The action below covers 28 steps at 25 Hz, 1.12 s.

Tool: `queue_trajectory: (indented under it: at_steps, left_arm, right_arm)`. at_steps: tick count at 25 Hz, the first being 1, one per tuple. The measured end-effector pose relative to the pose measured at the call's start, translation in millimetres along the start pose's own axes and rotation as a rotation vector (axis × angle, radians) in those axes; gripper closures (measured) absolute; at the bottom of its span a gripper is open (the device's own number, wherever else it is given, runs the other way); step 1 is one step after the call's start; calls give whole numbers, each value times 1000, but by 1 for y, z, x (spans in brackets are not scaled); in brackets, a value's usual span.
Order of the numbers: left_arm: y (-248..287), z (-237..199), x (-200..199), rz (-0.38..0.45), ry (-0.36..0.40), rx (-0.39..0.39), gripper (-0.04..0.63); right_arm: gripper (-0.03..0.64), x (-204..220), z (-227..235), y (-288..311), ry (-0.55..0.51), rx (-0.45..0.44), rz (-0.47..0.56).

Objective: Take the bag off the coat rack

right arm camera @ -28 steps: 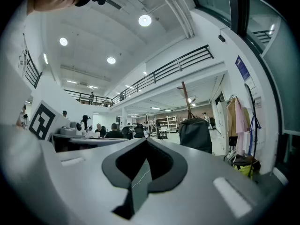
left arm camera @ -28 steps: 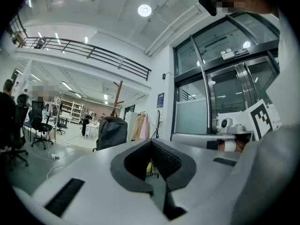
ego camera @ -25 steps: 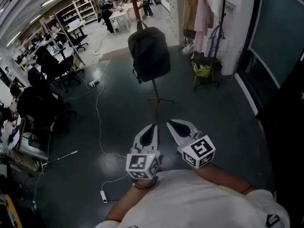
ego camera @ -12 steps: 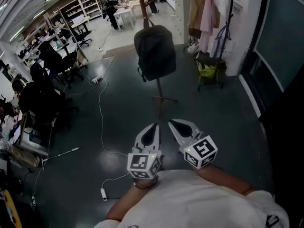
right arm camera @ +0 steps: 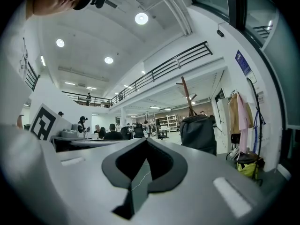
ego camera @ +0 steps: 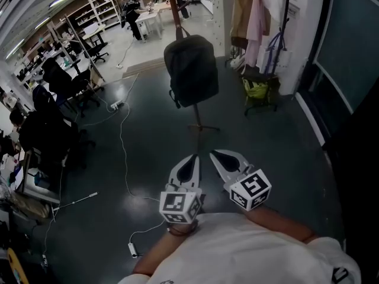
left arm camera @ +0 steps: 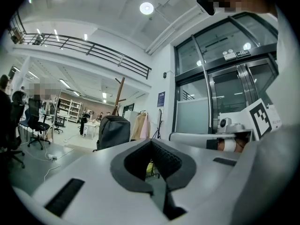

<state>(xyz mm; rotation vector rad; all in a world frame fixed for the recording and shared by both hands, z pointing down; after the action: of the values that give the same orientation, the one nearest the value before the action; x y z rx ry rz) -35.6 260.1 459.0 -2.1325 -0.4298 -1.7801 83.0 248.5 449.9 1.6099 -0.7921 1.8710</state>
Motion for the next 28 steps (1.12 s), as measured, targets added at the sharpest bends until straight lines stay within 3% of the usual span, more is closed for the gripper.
queue_trajectory:
  at_steps: [15,28]
  left_arm:
    - [93,-115,-34,-15,10,98,589]
    - [126,-218,-60,-21,9,128,589]
  right_arm:
    - [614,-11,42,134,7,82,23]
    - [614,-17,38,246,7,87,42]
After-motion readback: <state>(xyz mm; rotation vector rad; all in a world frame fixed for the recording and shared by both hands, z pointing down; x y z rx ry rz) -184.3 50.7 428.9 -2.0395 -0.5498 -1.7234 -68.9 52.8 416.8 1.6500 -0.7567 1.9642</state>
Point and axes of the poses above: the fingertips, and each gripper's own axes: y forward along the fingers, z to its right, x out of its underside, the point moved 6 cm from there along -y, backward along the fingers, and after that the axes turned 5 degrees about z, right-handed, at the moved point
